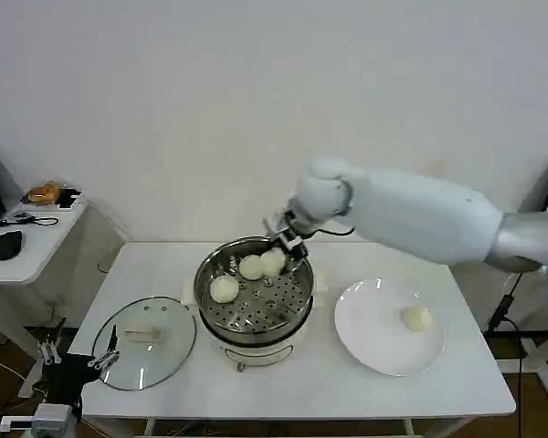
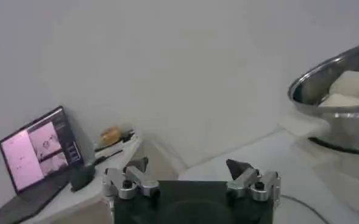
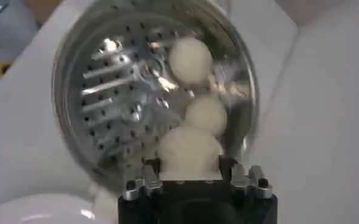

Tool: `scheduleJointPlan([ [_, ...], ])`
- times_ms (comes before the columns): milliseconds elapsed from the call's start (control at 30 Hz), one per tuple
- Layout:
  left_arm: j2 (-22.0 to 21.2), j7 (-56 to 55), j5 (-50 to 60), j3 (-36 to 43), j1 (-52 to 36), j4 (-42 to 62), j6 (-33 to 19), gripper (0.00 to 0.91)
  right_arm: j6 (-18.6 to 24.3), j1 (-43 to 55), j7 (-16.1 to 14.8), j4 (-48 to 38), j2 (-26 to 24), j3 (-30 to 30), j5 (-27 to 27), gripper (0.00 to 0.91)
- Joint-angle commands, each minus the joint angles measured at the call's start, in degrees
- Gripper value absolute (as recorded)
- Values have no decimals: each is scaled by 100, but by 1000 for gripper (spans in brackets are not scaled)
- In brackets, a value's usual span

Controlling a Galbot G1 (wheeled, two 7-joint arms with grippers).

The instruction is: Take steamed baozi put them in steamer then cover it.

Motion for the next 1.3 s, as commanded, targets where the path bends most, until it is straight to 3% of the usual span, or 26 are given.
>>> scheduleJointPlan([
  [33,1,0,-2,-35,-2,20,-2,907,580,-350,-276,-70,766,-165,-450,645],
  [333,0,0,-2,-44,-11,39,-11,907,971,-527,-327,30,717,-262,-669,645],
  [700,-10,-3,-4,-48,-21,52,-13,907,1123,-596,-315,29,691,-294,-734,645],
  [767,-13,-4,-6,-49,-24,52,-13,907,1125,-602,-316,33,684,-293,-734,685],
  [833,-11,-3,-6,-52,-15,49,-14,907,1146,-600,-301,38,669,-302,-718,907],
  [1167,28,-1,-30,-76,-10,42,-9,907,1177,-372,-149,51,503,-179,-548,907],
  [1300,38,-7,6,-57,-25,59,-17,907,944,-178,69,40,315,8,-315,907],
])
